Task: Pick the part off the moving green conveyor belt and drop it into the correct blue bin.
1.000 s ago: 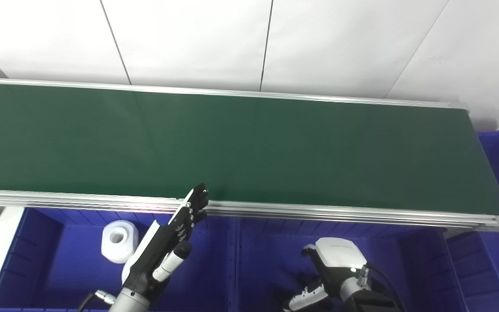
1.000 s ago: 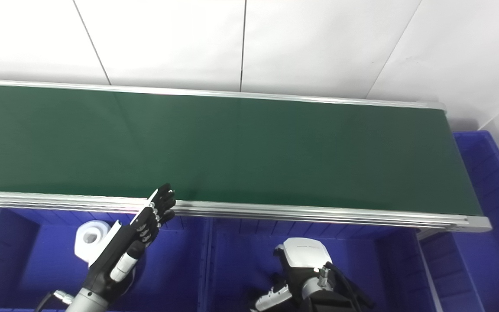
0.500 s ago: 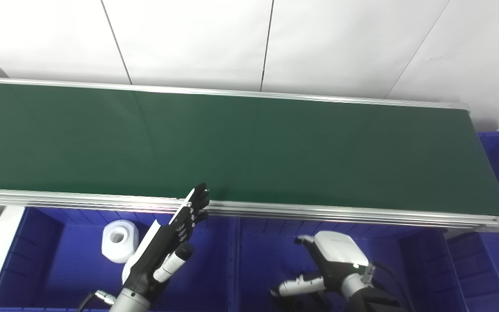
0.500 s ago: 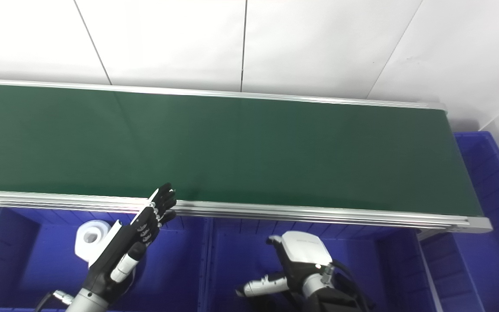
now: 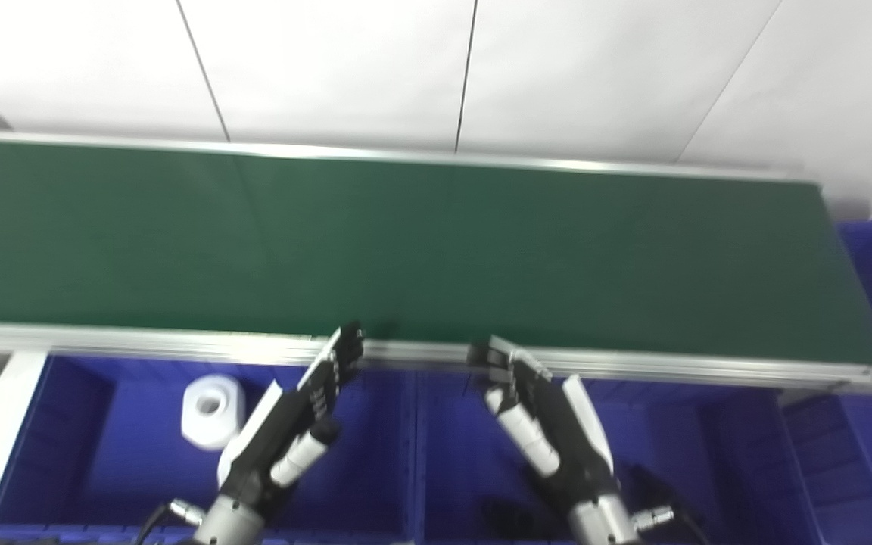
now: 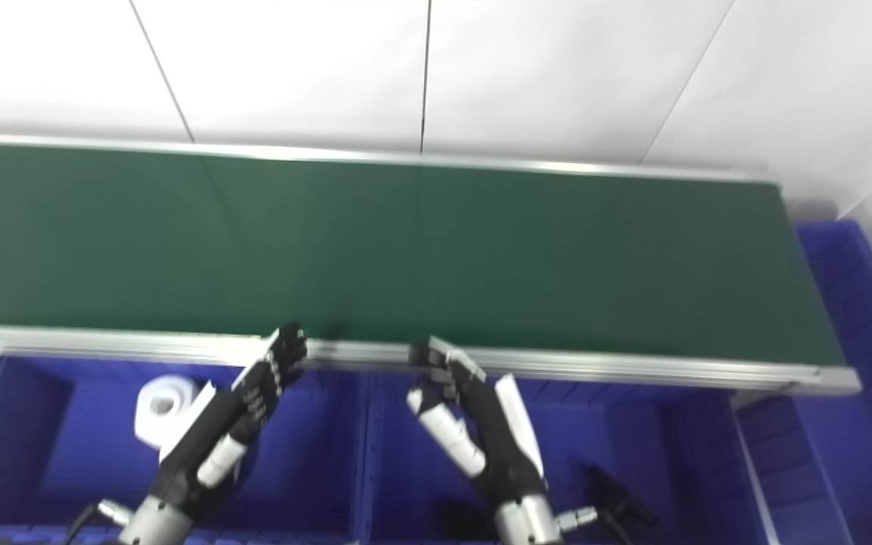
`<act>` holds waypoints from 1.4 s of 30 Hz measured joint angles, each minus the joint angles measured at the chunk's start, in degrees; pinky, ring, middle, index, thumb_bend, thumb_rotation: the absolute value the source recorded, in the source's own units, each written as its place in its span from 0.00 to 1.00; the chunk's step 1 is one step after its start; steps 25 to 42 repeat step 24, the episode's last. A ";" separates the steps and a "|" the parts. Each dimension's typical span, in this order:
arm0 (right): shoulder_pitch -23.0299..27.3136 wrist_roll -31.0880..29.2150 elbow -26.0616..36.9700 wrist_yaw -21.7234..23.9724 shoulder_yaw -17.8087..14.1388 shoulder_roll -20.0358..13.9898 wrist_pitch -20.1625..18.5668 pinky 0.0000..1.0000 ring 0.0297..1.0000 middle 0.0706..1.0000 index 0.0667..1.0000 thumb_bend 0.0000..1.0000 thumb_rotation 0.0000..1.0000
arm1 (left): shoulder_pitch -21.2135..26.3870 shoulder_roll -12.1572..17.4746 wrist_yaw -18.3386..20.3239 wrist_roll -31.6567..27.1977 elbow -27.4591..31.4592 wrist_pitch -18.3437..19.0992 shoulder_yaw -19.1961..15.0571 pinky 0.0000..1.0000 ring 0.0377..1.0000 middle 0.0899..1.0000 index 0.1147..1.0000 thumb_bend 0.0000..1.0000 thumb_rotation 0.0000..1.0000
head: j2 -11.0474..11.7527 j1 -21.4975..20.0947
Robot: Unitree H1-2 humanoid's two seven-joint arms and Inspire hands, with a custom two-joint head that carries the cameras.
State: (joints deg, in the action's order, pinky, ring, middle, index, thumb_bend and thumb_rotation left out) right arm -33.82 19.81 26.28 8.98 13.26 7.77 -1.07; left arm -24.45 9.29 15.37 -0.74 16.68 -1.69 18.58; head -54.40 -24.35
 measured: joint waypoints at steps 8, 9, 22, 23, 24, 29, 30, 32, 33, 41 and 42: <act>-0.68 -2.96 -9.76 -10.07 3.07 -2.42 14.83 0.84 0.86 0.90 0.90 0.80 1.00 | 0.70 0.22 0.53 -0.11 3.21 1.10 -0.36 0.95 0.99 1.00 1.00 0.93 0.90 | -1.58 -1.92; -0.67 -2.48 -10.35 -11.26 3.21 -2.48 15.26 0.85 0.88 0.90 0.91 0.80 1.00 | 0.92 0.25 0.66 -0.13 3.29 1.30 -0.52 0.95 0.99 1.00 1.00 0.93 0.90 | -2.19 -2.80; 0.46 1.91 -13.67 -18.67 5.88 -3.58 17.55 0.84 0.89 0.92 0.92 0.81 1.00 | 1.13 1.40 1.57 -1.06 2.83 2.69 -0.78 0.93 0.98 1.00 1.00 0.94 0.91 | 1.22 0.17; 0.46 1.94 -13.89 -18.93 5.89 -3.64 17.93 0.85 0.89 0.92 0.92 0.80 1.00 | 1.02 1.39 1.57 -1.05 2.56 2.55 -0.68 0.94 0.98 1.00 1.00 0.94 0.90 | 1.75 0.44; 0.48 1.93 -14.44 -19.19 5.94 -3.76 18.45 0.85 0.89 0.93 0.92 0.80 1.00 | 0.88 1.38 1.57 -1.04 2.19 2.34 -0.58 0.94 0.98 1.00 1.00 0.93 0.90 | 2.19 0.53; 0.48 1.93 -14.44 -19.19 5.94 -3.76 18.45 0.85 0.89 0.93 0.92 0.80 1.00 | 0.88 1.38 1.57 -1.04 2.19 2.34 -0.58 0.94 0.98 1.00 1.00 0.93 0.90 | 2.19 0.53; 0.48 1.93 -14.44 -19.19 5.94 -3.76 18.45 0.85 0.89 0.93 0.92 0.80 1.00 | 0.88 1.38 1.57 -1.04 2.19 2.34 -0.58 0.94 0.98 1.00 1.00 0.93 0.90 | 2.19 0.53; 0.48 1.93 -14.44 -19.19 5.94 -3.76 18.45 0.85 0.89 0.93 0.92 0.80 1.00 | 0.88 1.38 1.57 -1.04 2.19 2.34 -0.58 0.94 0.98 1.00 1.00 0.93 0.90 | 2.19 0.53; 0.48 1.93 -14.44 -19.19 5.94 -3.76 18.45 0.85 0.89 0.93 0.92 0.80 1.00 | 0.88 1.38 1.57 -1.04 2.19 2.34 -0.58 0.94 0.98 1.00 1.00 0.93 0.90 | 2.19 0.53; 0.48 1.93 -14.44 -19.19 5.94 -3.76 18.45 0.85 0.89 0.93 0.92 0.80 1.00 | 0.88 1.38 1.57 -1.04 2.19 2.34 -0.58 0.94 0.98 1.00 1.00 0.93 0.90 | 2.19 0.53; 0.48 1.93 -14.44 -19.19 5.94 -3.76 18.45 0.85 0.89 0.93 0.92 0.80 1.00 | 0.88 1.38 1.57 -1.04 2.19 2.34 -0.58 0.94 0.98 1.00 1.00 0.93 0.90 | 2.19 0.53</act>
